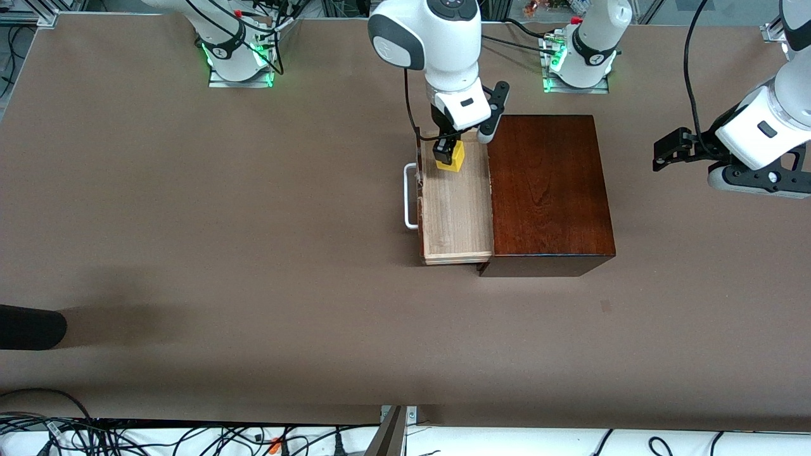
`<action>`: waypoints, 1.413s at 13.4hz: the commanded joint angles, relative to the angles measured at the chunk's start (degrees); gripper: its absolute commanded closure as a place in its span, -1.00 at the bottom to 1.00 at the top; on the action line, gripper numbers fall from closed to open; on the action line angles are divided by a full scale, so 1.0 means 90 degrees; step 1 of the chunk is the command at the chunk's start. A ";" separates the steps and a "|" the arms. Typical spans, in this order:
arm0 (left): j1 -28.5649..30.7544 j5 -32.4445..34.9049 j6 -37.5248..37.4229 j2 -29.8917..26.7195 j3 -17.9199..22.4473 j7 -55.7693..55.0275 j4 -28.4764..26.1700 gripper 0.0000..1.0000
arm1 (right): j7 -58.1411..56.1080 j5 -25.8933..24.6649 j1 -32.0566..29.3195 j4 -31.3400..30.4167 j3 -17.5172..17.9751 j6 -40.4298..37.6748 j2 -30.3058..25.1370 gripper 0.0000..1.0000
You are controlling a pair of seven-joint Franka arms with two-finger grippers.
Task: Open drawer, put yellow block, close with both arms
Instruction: 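Carry the yellow cube with the right gripper over the open drawer, then lower the cube into the drawer and open the right gripper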
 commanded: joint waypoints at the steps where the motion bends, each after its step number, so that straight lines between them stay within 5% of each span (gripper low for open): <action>1: -0.0063 0.0142 0.0049 -0.0165 0.0033 0.0106 -0.0120 -1.00 | -0.0682 -0.0389 0.0044 0.0571 -0.0065 0.0009 0.0530 0.15; 12: -0.0072 0.0142 0.0040 -0.0175 0.0033 0.0107 -0.0100 -1.00 | -0.1506 -0.0537 -0.0034 0.0533 -0.0300 0.0361 0.1195 0.04; 13: -0.0072 0.0142 0.0040 -0.0175 0.0033 0.0106 -0.0100 -1.00 | -0.1486 -0.0537 -0.0034 0.0533 -0.0300 0.0361 0.1205 -0.05; 14: -0.0072 0.0142 0.0040 -0.0175 0.0023 0.0116 -0.0100 -1.00 | -0.1496 -0.0537 -0.0034 0.0533 -0.0300 0.0352 0.1215 -0.38; 15: -0.0072 0.0142 0.0040 -0.0165 0.0023 0.0107 -0.0110 -1.00 | -0.1477 -0.0527 -0.0034 0.0533 -0.0300 0.0313 0.1196 -0.99; 19: -0.0063 0.0142 0.0049 -0.0165 0.0023 0.0116 -0.0110 -1.00 | -0.1330 -0.0459 -0.0043 0.0611 -0.0339 -0.0144 0.1030 -1.00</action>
